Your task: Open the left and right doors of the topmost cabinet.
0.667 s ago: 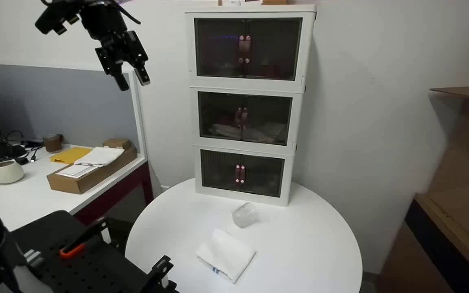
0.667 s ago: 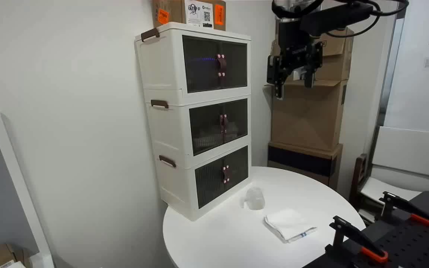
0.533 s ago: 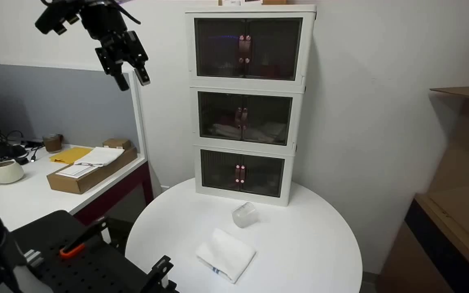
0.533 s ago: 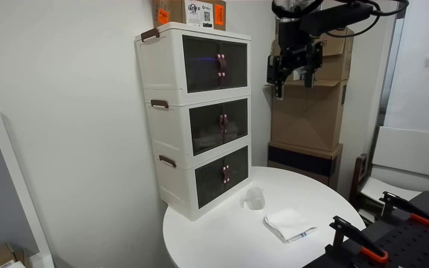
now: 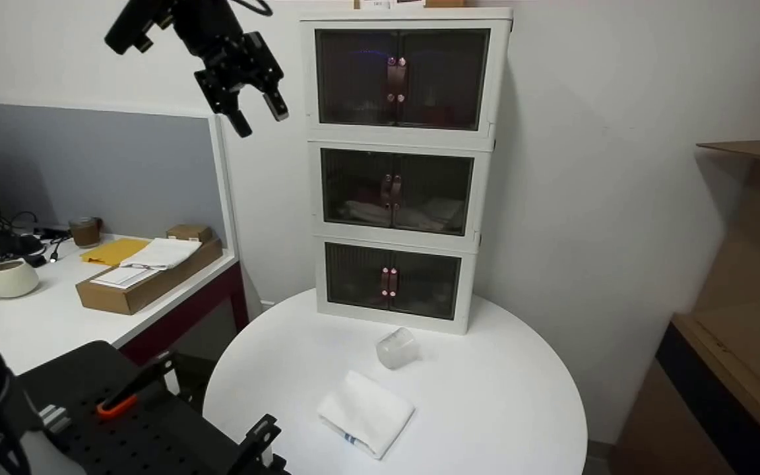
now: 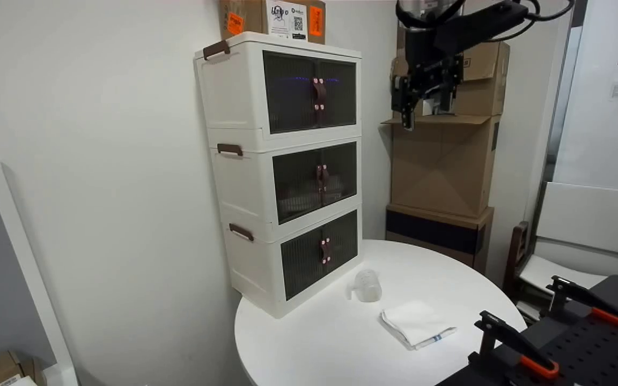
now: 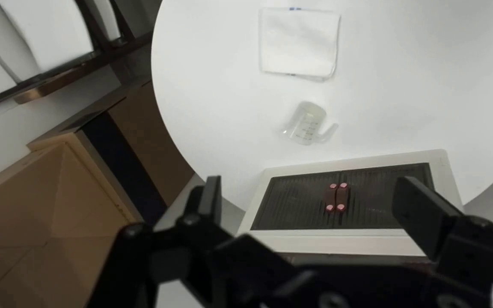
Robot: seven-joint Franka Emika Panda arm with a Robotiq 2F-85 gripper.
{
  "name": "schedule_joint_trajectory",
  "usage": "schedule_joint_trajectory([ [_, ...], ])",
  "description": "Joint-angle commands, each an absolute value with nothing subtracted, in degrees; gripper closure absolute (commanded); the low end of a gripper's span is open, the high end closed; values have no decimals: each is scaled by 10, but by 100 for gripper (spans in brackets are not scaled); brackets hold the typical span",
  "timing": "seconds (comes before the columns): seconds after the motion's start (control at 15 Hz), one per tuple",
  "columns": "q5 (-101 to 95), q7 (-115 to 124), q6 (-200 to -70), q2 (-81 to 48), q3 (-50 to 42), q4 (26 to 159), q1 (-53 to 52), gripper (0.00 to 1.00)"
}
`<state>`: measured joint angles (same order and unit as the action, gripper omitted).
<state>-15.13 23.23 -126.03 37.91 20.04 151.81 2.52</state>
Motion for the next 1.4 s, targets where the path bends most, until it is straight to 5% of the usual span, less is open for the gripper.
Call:
schedule_joint_trajectory([
  [0.0,-229,222,-1302,309,182,1457,64,0],
  [0.67,-522,502,-1353,143,233,1283,106,0],
  [1.33,-739,752,-1350,1,140,1171,-2,0],
])
